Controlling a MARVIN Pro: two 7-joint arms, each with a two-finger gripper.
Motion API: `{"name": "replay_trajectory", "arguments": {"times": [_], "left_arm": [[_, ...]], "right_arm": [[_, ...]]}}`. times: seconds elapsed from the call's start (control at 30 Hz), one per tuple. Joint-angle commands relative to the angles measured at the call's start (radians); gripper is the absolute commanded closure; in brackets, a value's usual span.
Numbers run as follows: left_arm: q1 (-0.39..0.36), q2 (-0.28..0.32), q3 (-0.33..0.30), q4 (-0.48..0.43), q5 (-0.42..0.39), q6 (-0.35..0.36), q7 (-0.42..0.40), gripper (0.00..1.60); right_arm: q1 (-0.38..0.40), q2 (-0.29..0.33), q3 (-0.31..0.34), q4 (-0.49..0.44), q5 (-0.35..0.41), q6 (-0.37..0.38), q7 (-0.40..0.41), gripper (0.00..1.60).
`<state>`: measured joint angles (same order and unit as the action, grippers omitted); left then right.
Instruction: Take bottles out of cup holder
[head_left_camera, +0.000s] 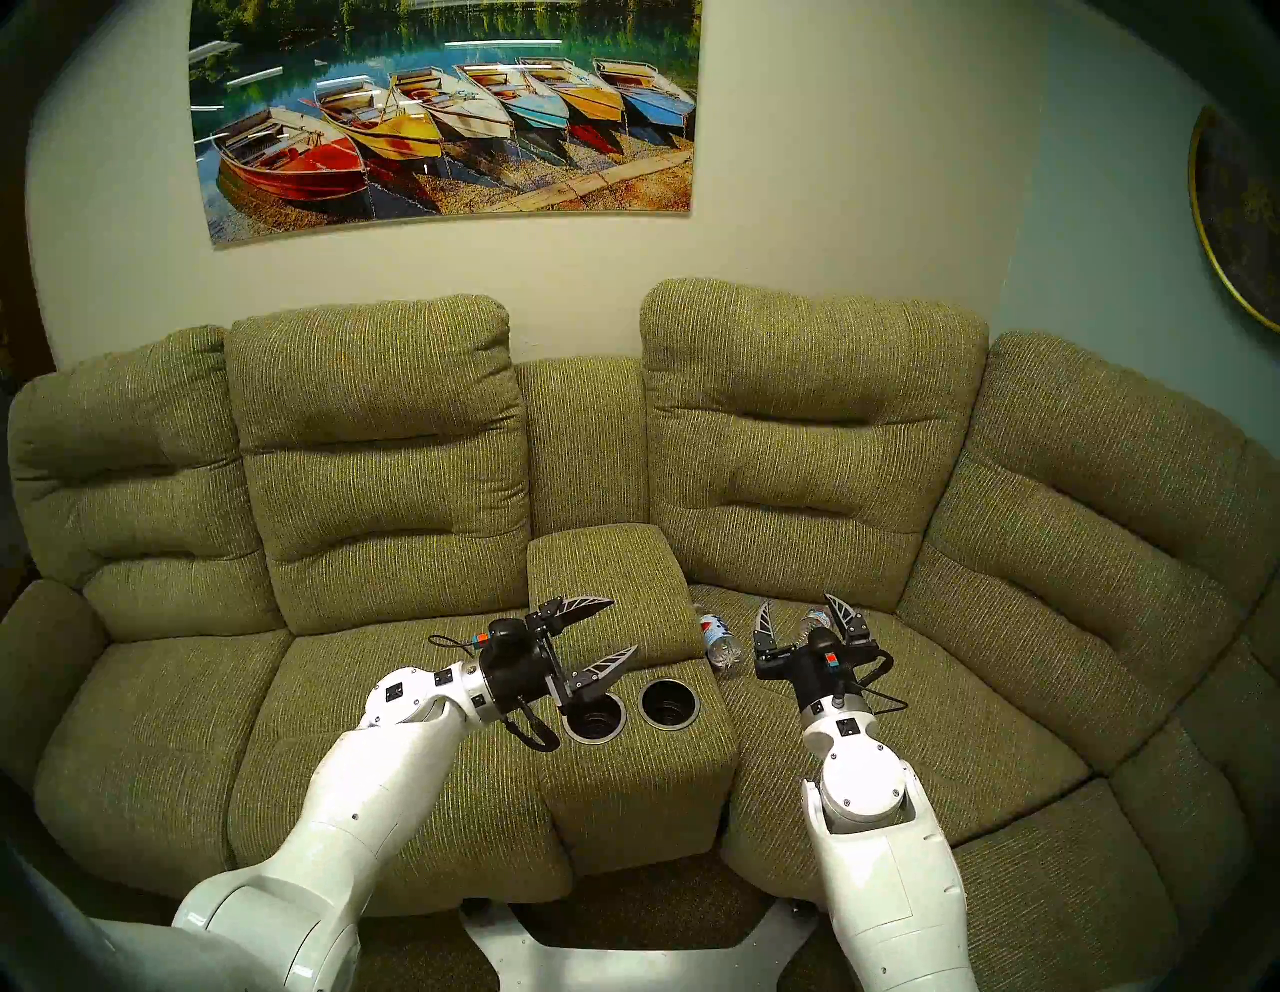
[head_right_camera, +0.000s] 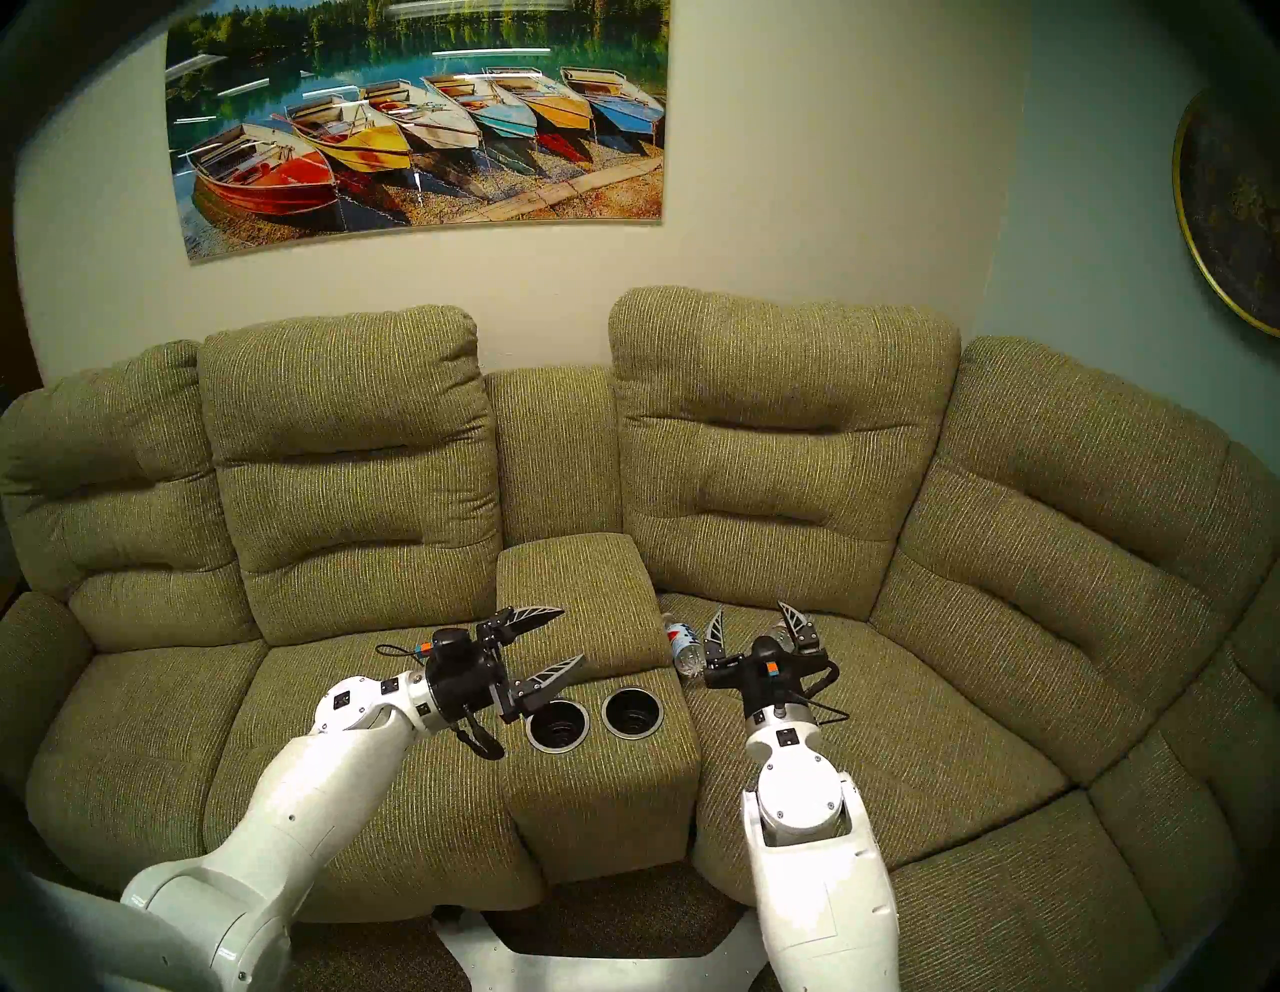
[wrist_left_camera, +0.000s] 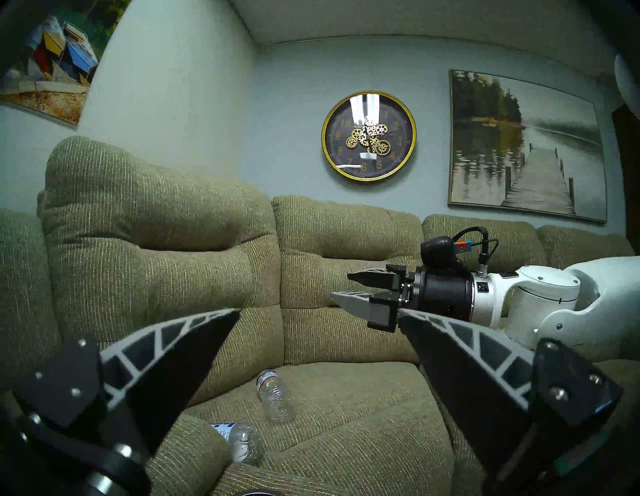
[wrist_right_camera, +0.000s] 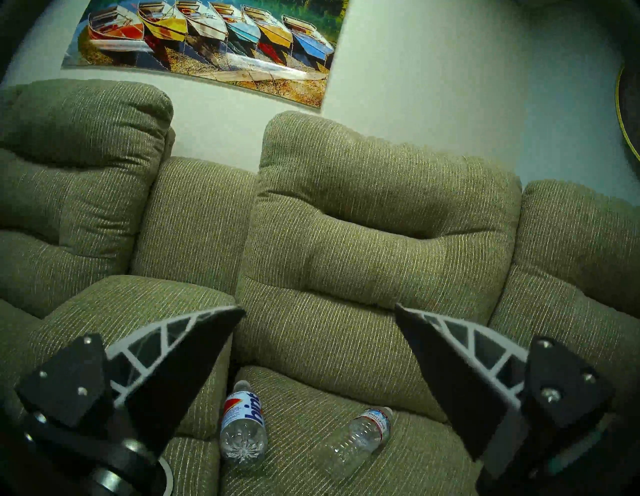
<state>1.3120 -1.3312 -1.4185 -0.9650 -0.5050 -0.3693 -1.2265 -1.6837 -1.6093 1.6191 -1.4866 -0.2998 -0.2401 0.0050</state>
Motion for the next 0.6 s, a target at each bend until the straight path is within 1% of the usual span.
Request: {"name": "replay_trajectory", "arguments": {"times": [0.0, 0.57], "left_arm": [[0.018, 0.002, 0.000, -0.051, 0.006, 0.016, 0.019, 0.00], [0.025, 0.003, -0.002, -0.064, 0.012, 0.025, 0.030, 0.00]], "right_arm": [[0.007, -0.001, -0.002, -0.037, -0.001, -0.005, -0.005, 0.00], [0.006, -0.001, -0.003, -0.038, 0.000, -0.003, -0.006, 0.00]]}}
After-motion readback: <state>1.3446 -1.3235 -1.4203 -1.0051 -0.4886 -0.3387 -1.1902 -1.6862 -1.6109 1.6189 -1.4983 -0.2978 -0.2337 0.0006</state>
